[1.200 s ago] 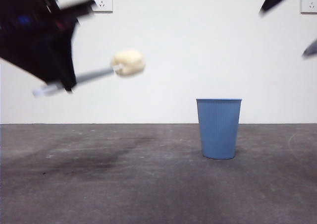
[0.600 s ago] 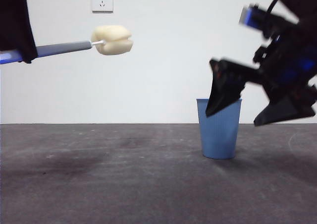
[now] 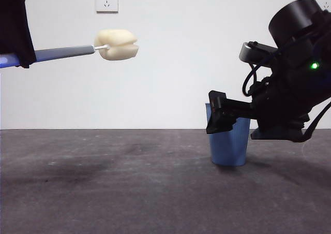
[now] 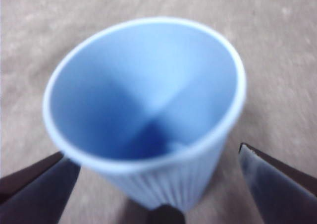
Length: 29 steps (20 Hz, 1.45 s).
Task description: Pick up the cup brush,pick up the cup,insert the brush into the cup,clean the cup,put the cup brush back,put the cup back to the fixed position on the table
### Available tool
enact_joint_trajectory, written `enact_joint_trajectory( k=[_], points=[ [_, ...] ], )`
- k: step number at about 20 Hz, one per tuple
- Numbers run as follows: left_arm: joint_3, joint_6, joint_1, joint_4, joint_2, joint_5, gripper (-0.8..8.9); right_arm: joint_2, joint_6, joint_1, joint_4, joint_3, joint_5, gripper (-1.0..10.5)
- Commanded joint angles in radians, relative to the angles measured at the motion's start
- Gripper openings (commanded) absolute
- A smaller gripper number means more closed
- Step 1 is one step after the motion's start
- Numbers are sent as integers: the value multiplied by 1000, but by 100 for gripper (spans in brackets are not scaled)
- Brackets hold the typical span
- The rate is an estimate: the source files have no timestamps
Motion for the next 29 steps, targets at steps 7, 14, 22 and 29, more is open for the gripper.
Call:
enact_joint_trajectory(
  k=[7, 14, 22, 29],
  points=[
    [-3, 4, -2, 6, -2, -3, -8, 82, -27, -4, 145, -10, -1, 168],
    [-3, 79, -2, -9, -2, 3, -8, 13, -57, 6, 52, -10, -27, -16],
    [-3, 352, -1, -57, -1, 104, -9, -375, -343, 77, -618, 92, 93, -17],
    [-3, 444, -19, -145, 2, 167, -8, -419, -705, 198, -1091, 254, 380, -17]
  ],
)
